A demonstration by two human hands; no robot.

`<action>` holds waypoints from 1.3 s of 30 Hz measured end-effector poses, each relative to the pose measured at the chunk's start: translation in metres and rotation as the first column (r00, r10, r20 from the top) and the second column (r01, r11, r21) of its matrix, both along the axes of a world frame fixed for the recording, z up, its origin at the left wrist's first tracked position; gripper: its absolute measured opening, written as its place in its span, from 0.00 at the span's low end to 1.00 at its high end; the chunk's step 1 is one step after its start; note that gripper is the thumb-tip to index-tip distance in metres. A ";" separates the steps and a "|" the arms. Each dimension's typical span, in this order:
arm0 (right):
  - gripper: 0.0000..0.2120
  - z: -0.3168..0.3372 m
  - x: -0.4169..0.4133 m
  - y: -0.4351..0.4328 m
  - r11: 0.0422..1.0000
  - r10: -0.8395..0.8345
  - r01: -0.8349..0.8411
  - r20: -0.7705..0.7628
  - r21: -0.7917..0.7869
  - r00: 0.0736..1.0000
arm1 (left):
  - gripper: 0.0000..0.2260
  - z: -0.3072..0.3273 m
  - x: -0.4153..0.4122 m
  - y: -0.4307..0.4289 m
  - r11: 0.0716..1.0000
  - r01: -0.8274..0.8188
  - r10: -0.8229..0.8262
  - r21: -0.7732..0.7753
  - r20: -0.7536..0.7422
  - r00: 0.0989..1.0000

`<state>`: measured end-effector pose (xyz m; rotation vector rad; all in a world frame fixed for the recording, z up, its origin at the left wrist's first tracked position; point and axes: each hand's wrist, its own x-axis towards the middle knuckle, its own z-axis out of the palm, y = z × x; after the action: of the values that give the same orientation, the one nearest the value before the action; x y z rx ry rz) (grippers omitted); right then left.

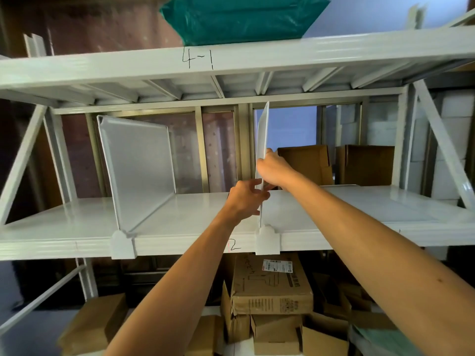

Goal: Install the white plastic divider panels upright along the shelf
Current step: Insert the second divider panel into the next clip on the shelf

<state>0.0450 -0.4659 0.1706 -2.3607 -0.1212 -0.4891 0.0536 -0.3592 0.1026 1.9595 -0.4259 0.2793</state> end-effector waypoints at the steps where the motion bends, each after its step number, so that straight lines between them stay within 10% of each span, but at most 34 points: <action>1: 0.24 0.002 0.001 0.000 1.000 0.001 -0.001 0.000 -0.007 1.000 | 0.24 0.001 0.002 -0.001 1.000 -0.002 0.002 -0.012 0.002 1.000; 39: 0.15 0.016 -0.001 0.002 0.999 0.006 -0.005 -0.034 0.045 0.999 | 0.26 0.005 0.015 -0.015 0.993 -0.089 0.092 -0.078 0.037 0.995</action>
<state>0.0441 -0.4642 0.1863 -2.3229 -0.1002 -0.4446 0.0684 -0.3741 0.1073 1.9035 -0.3473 0.3885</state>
